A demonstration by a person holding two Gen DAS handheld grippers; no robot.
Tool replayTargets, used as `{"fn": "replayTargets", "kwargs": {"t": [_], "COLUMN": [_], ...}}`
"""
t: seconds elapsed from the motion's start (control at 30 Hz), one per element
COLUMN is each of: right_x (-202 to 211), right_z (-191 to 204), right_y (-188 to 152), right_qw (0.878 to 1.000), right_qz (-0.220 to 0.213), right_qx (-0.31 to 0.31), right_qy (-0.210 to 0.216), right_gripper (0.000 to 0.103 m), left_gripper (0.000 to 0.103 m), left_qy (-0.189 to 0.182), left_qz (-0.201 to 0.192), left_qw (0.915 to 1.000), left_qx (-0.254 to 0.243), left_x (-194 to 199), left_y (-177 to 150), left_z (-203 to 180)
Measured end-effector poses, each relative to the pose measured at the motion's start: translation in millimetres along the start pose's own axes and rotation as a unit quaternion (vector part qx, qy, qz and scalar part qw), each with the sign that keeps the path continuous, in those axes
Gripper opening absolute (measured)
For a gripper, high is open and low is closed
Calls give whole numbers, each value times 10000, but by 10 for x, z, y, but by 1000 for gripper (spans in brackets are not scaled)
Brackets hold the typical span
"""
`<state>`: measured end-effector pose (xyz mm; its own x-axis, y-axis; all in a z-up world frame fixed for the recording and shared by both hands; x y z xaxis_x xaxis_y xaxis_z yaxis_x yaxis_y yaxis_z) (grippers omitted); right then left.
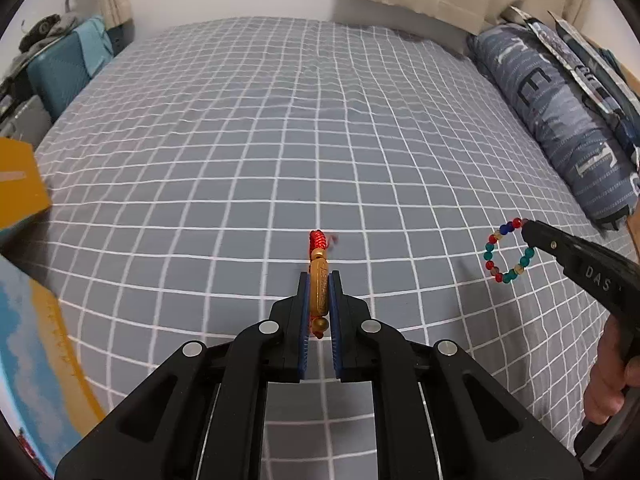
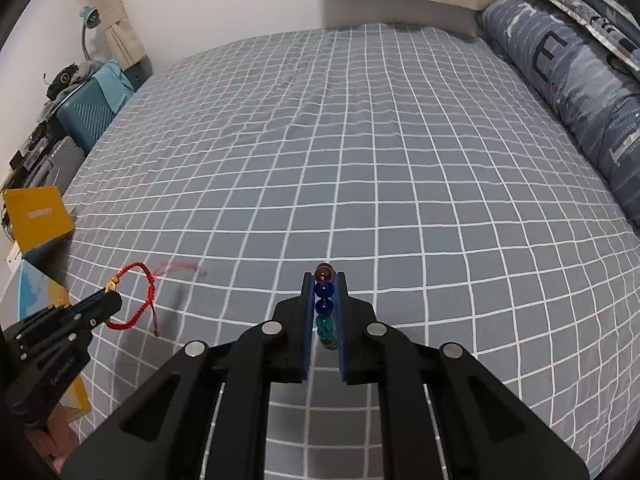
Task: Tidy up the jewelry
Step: 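Carry both bracelets into the white box and open both tools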
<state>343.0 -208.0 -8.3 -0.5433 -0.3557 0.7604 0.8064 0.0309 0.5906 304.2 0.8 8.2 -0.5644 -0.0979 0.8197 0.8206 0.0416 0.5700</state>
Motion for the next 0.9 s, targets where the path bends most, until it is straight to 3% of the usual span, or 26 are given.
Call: {"fn": "replayTargets", "kwargs": {"t": [0.27, 0.53, 0.9], "right_x": [233, 441, 550], "right_z": [425, 987, 2334], "right_y": [-24, -53, -143], "right_qw": [9993, 9974, 9859], "right_qz": [-93, -215, -322], "right_qx": [345, 634, 1370], "right_qy": [59, 271, 904], "right_gripper": [9, 9, 9], "left_gripper": [8, 8, 8], "left_qy": [390, 749, 1295], "left_qz": [-188, -277, -479], "left_qw": [9990, 9955, 9818], "left_qx": [110, 501, 1302], "left_x": [392, 870, 1642], "left_y": [4, -107, -504], "left_z": [338, 958, 2202]}}
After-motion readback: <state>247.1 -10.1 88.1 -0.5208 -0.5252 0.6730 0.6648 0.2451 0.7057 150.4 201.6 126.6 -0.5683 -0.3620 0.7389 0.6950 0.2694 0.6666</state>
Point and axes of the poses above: each gripper's, at about its wrist camera, not at the fingertips, and x roughly against the way its jaws point, z to its left, y to its top, the point moved 2 cm from there along -x, roughly the way its jaws point, and after that the axes turned 10 degrees about y, right-handed, at the moved point
